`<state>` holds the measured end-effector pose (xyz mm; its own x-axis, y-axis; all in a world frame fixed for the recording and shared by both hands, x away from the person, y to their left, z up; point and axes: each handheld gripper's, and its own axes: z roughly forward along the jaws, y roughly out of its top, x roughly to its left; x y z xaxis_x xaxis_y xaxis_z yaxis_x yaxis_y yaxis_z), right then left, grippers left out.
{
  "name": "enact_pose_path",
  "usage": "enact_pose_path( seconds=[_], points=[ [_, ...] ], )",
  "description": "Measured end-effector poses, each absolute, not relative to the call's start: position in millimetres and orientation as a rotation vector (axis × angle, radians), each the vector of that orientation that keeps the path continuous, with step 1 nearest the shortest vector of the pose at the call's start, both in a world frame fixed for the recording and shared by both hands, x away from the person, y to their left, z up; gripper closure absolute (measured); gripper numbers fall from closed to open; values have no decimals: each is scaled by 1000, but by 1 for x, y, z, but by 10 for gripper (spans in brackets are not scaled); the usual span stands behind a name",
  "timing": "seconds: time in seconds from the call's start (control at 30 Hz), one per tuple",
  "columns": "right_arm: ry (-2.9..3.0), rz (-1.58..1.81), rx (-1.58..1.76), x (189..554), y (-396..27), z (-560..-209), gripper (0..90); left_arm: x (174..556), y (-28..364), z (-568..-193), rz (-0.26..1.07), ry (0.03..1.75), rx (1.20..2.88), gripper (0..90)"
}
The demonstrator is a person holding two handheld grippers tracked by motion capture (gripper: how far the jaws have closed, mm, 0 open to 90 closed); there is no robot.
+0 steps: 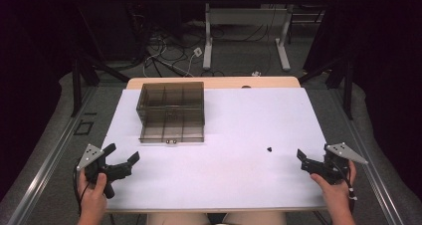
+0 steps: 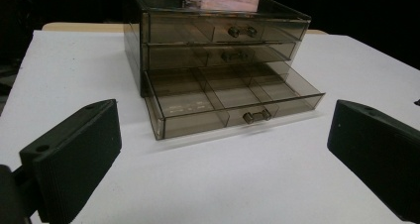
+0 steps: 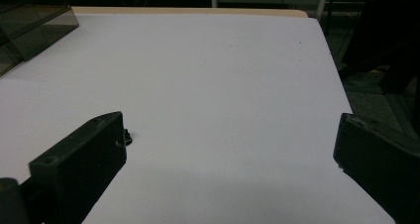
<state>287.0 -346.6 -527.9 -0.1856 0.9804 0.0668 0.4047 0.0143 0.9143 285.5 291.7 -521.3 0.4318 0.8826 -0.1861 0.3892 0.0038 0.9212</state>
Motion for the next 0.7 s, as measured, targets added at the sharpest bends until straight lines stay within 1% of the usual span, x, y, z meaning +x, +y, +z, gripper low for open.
enact_pose_path(
  seconds=[0.7],
  points=[
    [1735,1117,1411,291,-337,-525,0,284,291,-521,562,1145,1595,3]
  ],
)
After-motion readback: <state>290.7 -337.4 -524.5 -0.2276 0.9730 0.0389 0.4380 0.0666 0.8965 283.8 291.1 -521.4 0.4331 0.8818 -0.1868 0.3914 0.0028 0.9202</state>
